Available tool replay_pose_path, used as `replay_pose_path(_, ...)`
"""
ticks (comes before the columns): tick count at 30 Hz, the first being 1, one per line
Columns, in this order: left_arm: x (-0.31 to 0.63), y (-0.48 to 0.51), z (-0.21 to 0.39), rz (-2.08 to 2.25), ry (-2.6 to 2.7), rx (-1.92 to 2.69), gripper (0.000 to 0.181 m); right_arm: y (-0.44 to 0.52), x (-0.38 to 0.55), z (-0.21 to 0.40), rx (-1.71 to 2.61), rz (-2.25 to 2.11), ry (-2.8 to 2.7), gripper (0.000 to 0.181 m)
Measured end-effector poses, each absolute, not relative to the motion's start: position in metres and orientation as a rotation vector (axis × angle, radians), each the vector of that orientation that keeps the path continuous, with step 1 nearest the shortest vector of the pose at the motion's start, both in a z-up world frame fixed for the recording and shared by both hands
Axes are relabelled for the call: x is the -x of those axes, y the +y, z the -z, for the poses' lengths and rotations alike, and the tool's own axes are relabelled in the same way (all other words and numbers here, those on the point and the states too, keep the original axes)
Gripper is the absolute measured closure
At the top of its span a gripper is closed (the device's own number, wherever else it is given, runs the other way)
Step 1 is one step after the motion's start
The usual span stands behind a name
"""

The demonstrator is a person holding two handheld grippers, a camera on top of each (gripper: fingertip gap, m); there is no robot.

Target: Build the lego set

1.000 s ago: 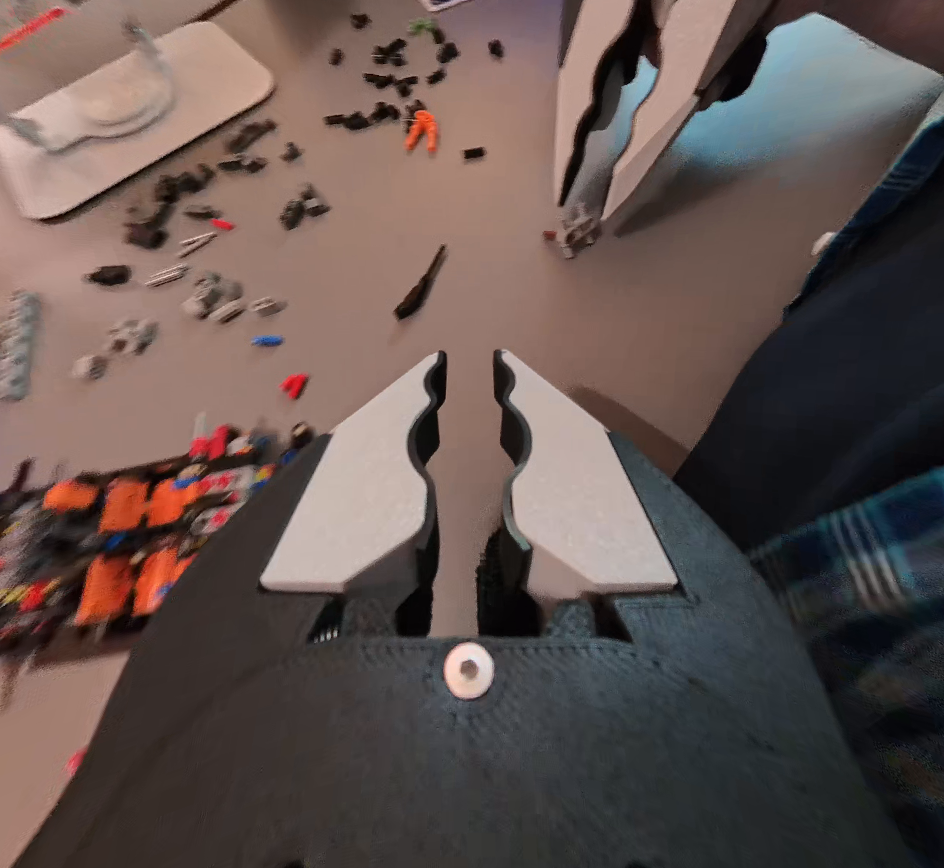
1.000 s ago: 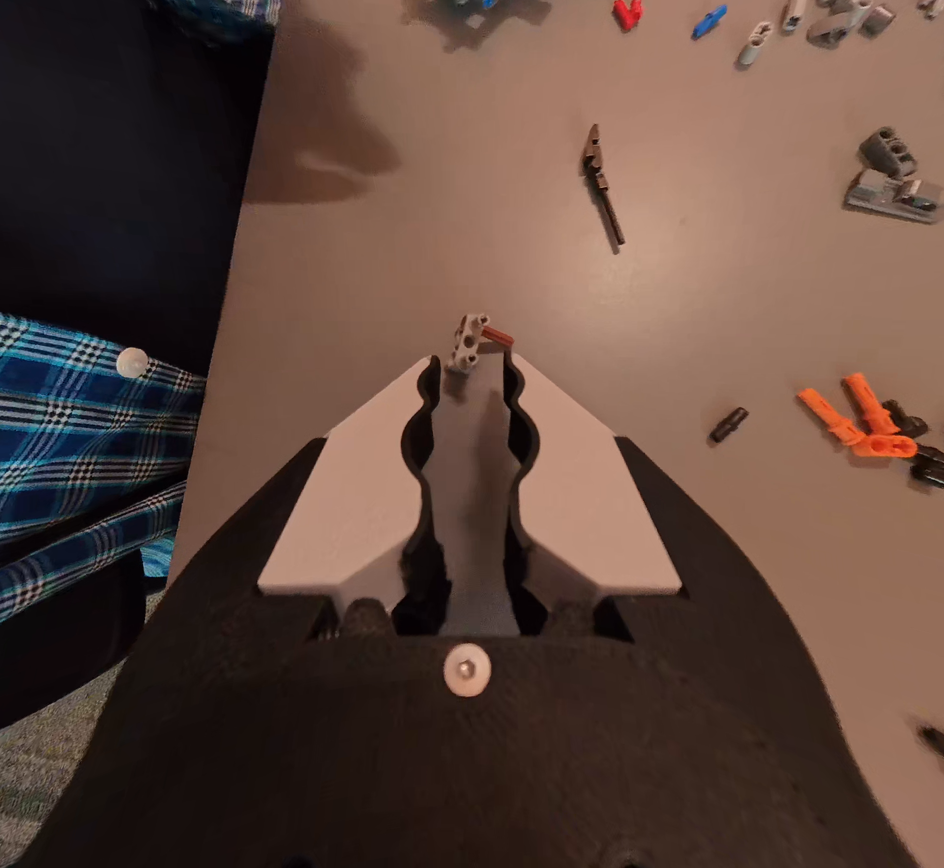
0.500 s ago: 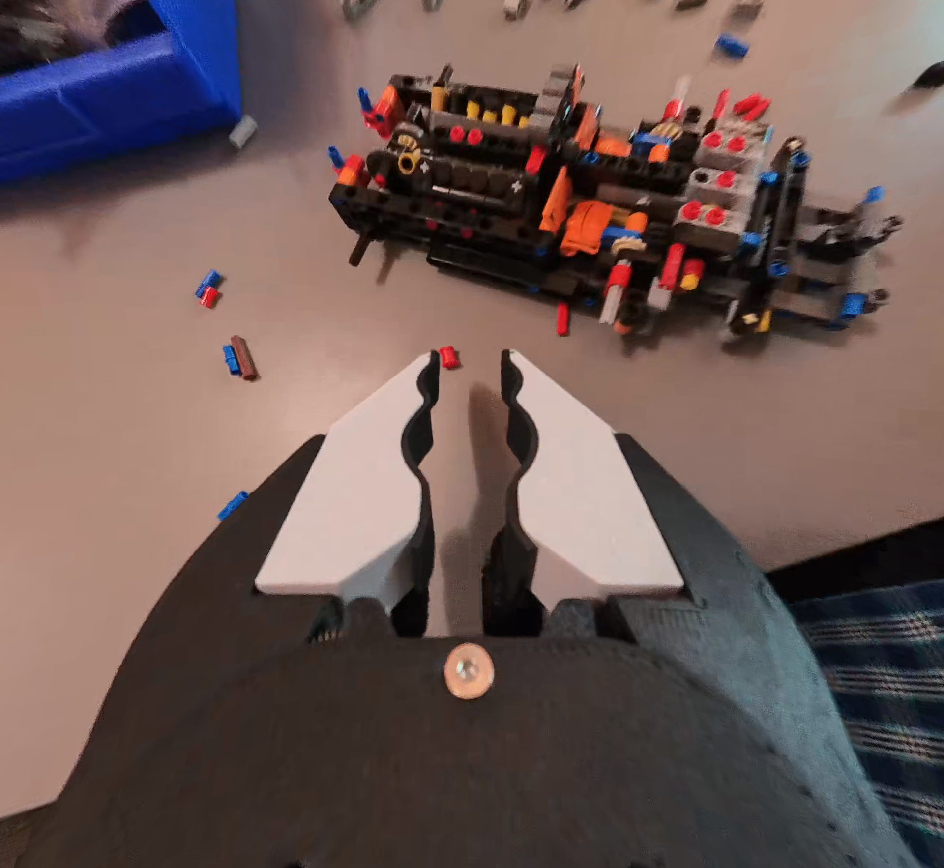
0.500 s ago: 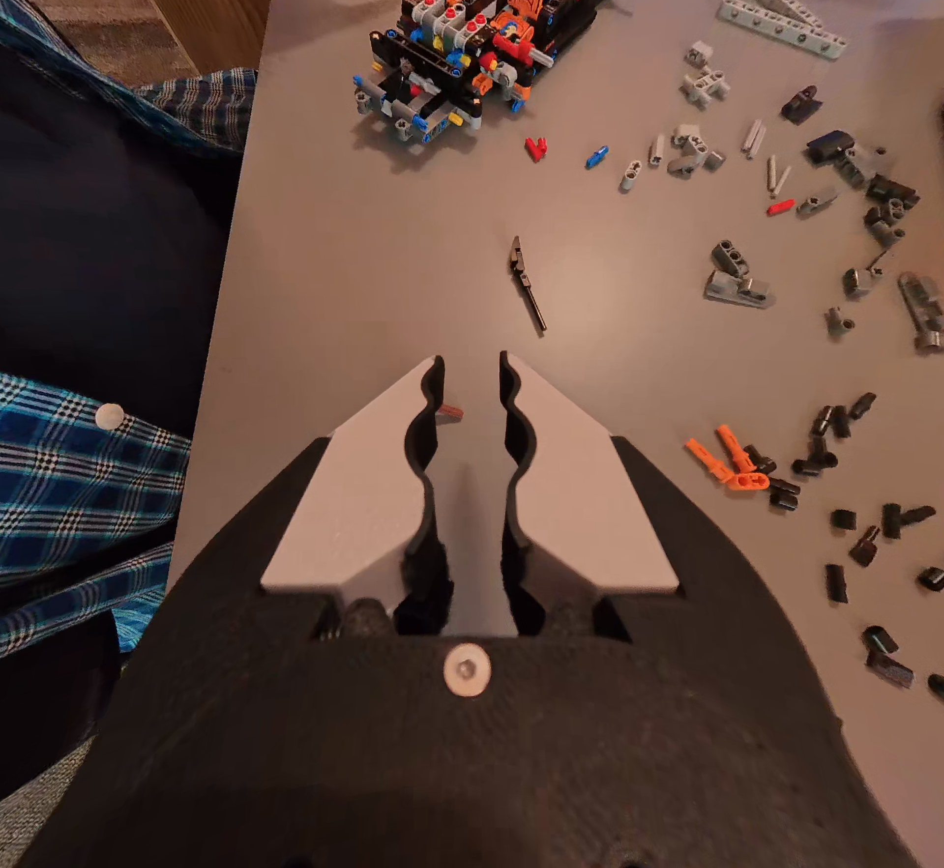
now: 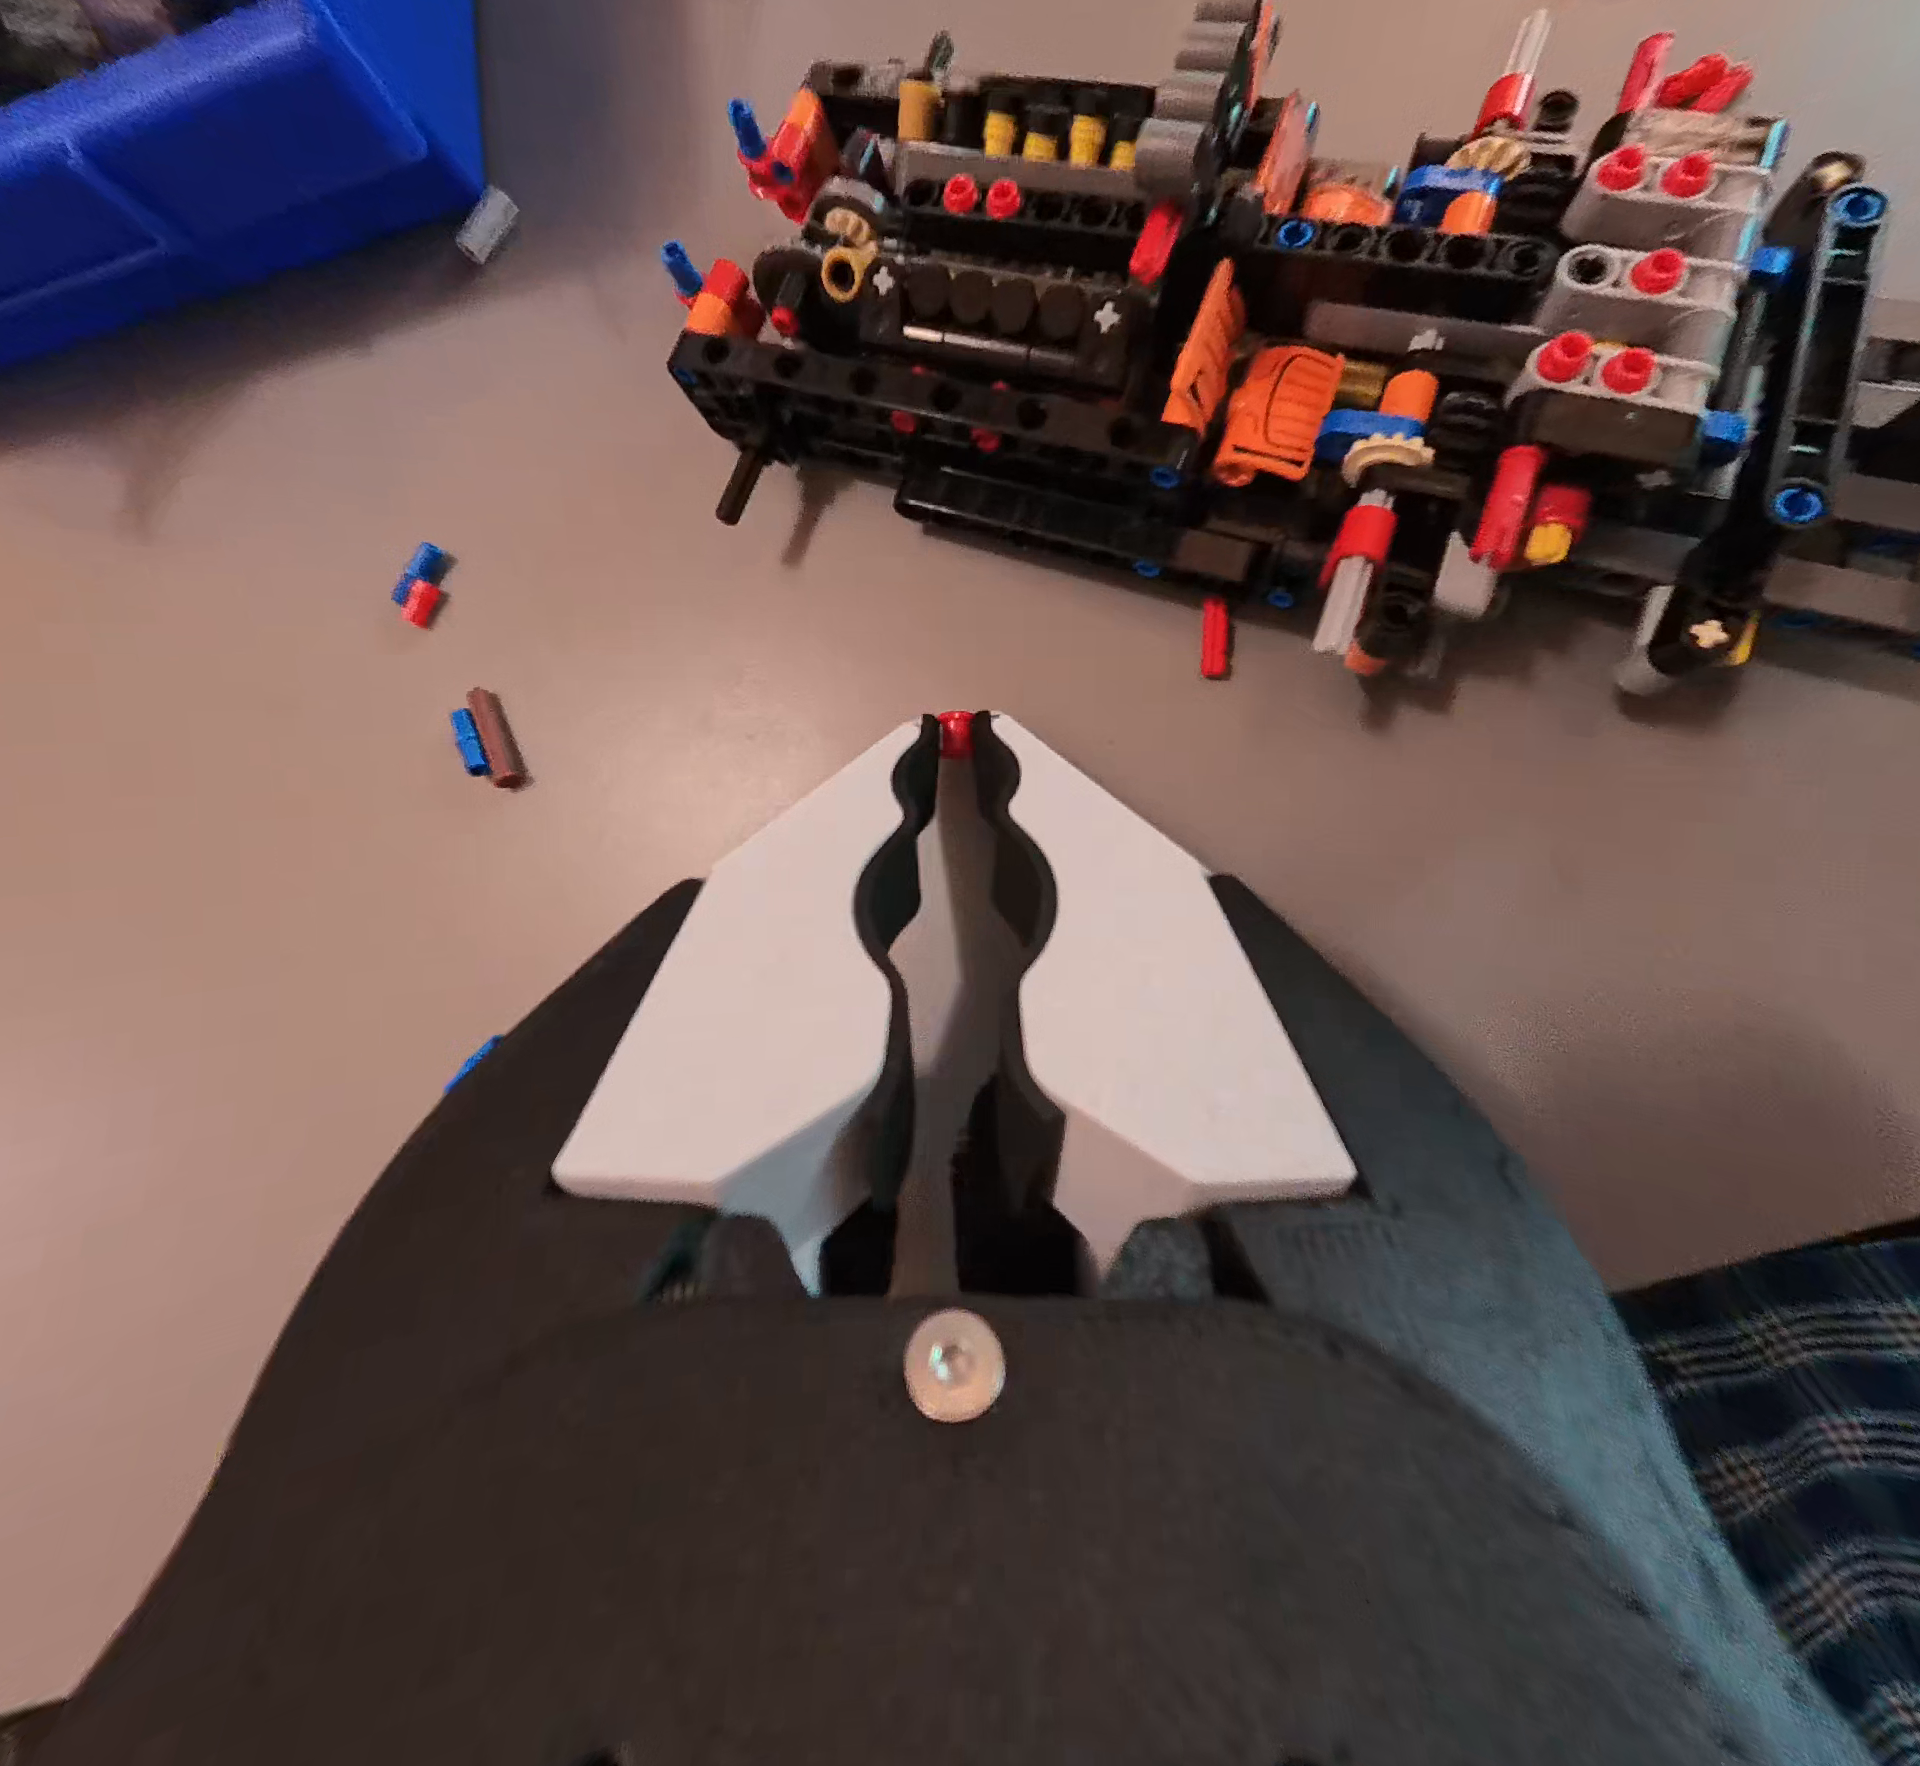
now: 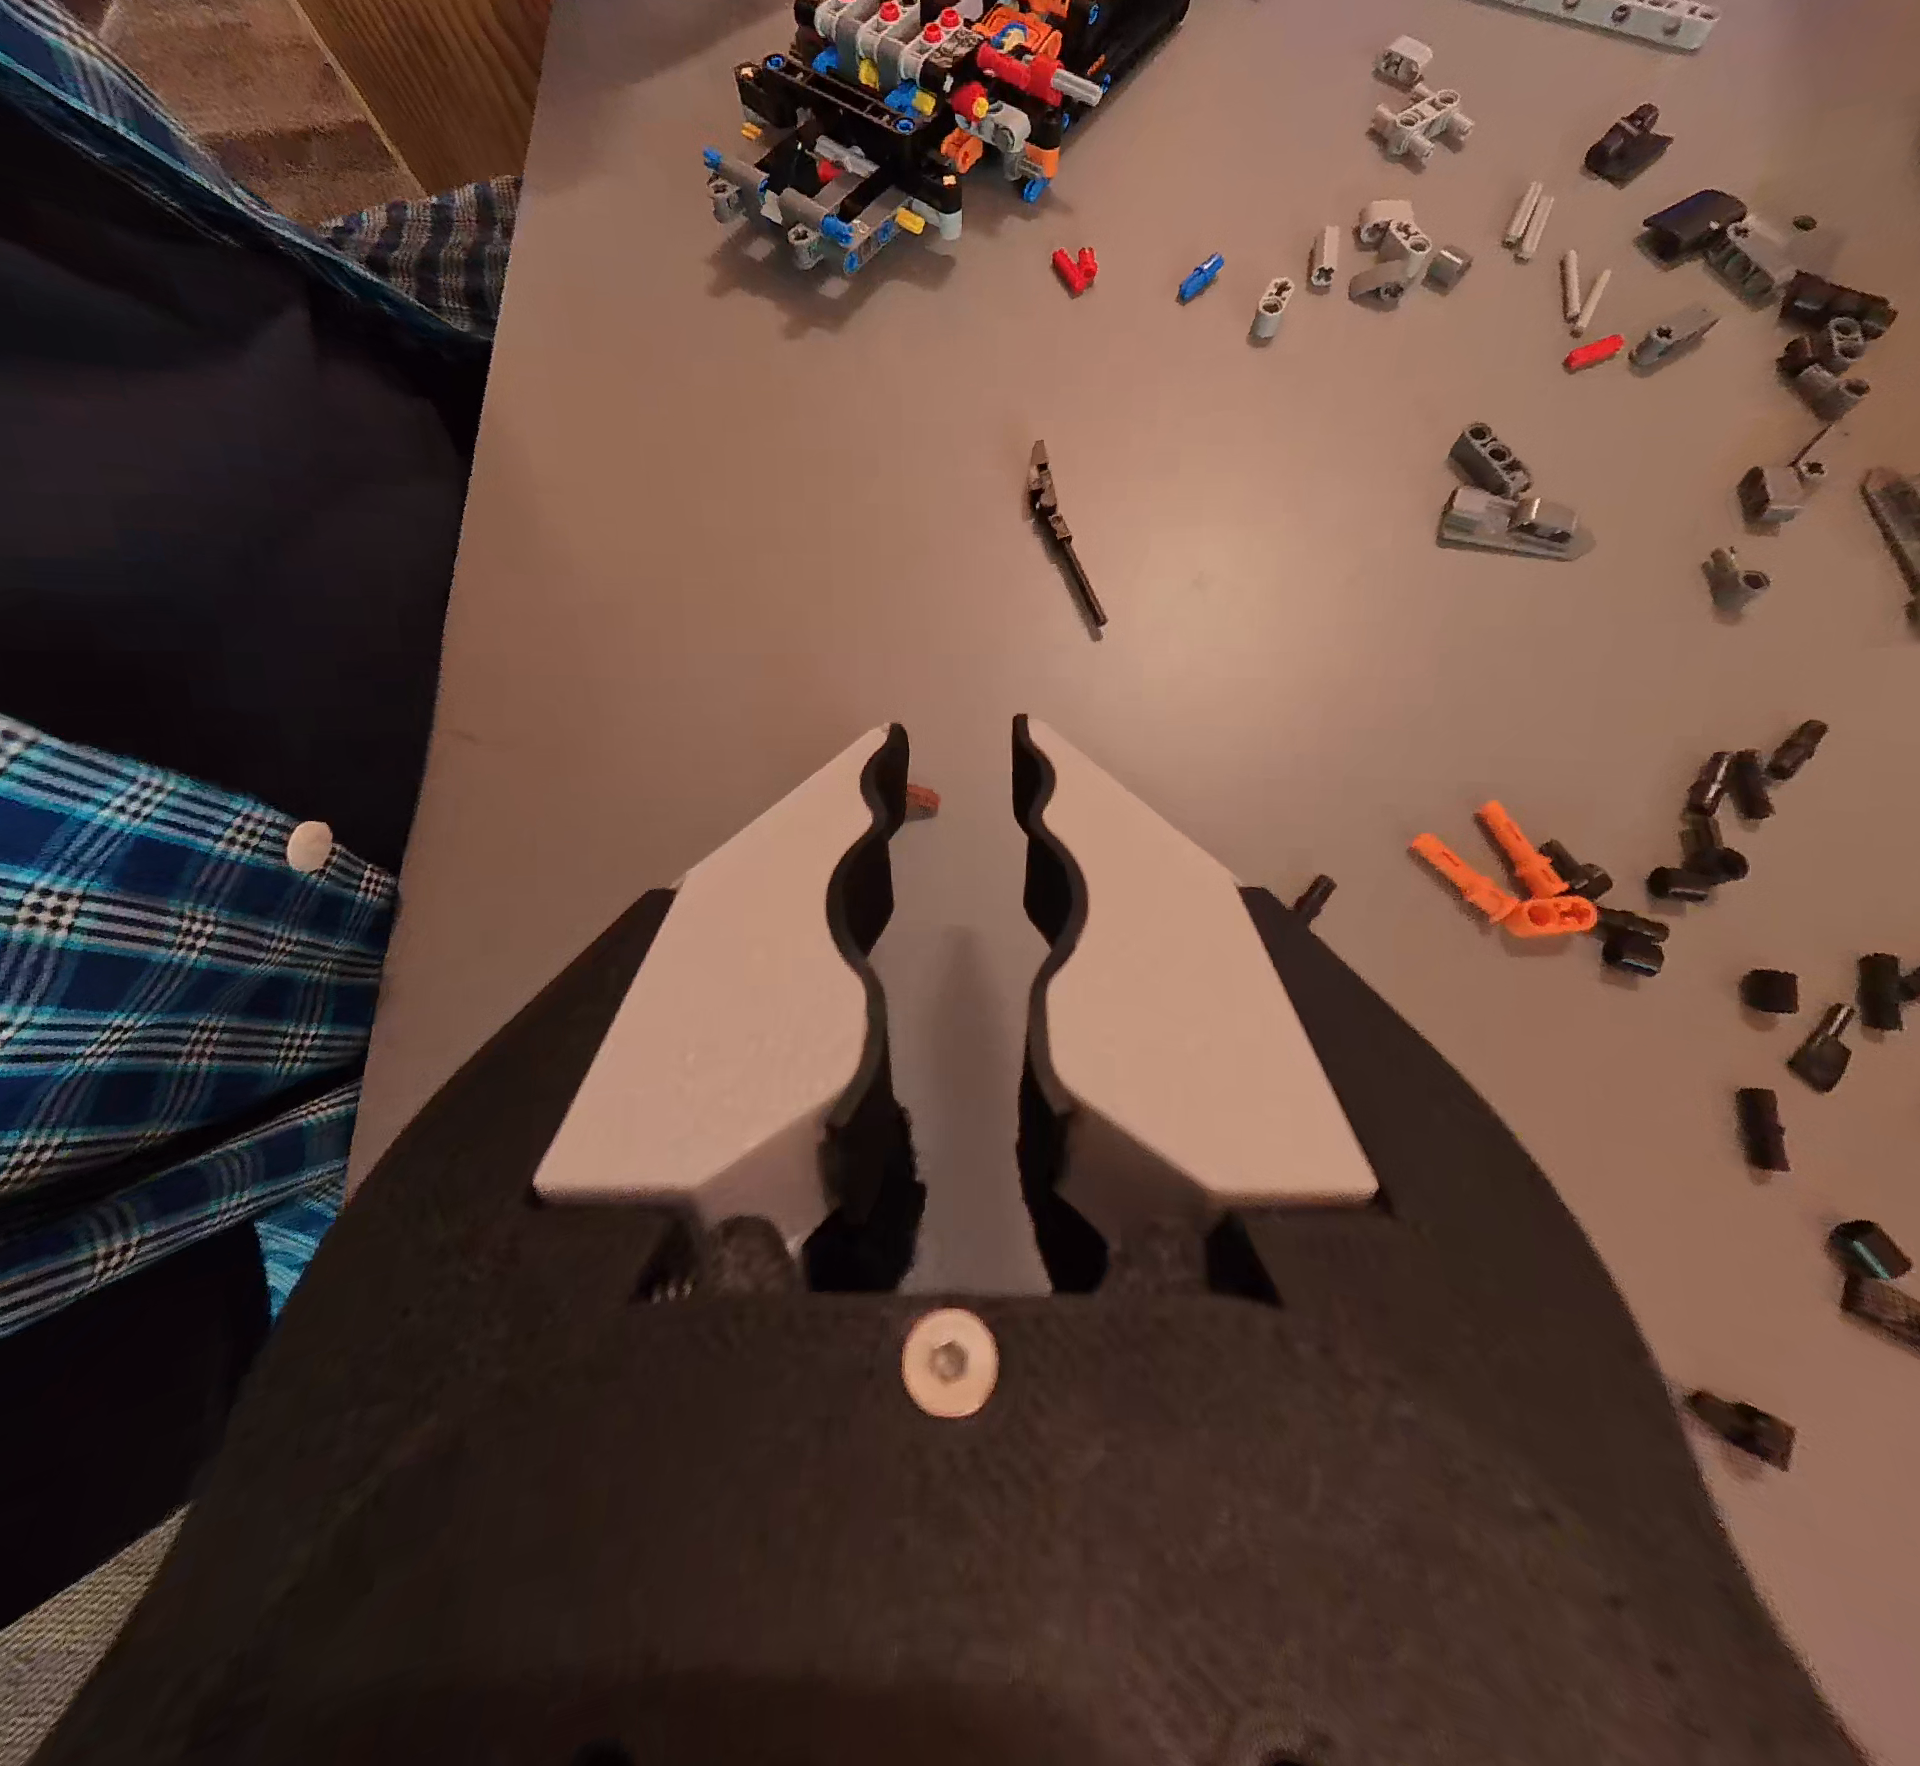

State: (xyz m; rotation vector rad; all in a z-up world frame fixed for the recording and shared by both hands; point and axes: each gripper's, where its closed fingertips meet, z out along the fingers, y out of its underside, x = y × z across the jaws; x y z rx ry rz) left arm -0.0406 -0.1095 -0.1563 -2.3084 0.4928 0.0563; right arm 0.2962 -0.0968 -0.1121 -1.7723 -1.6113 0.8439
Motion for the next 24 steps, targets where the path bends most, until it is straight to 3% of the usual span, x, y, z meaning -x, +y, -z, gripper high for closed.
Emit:
replay_pose_path(11,-0.082,-0.123,0.064,0.052,0.889,1.910,0.175,-0.119,-0.303,0.132,1.882,-0.932,-1.576,0.155)
replay_pose_path(16,-0.143,-0.124,0.064,0.233,0.982,1.842,0.175,-0.125,-0.295,0.150,1.954,-0.925,-1.581,0.157)
replay_pose_path(19,-0.173,-0.122,0.068,0.314,1.035,1.803,0.175,-0.123,-0.292,0.158,1.991,-0.910,-1.560,0.175)
replay_pose_path(24,-0.208,-0.120,0.074,0.445,1.111,1.724,0.175,-0.124,-0.285,0.143,1.899,-1.005,-1.544,0.176)
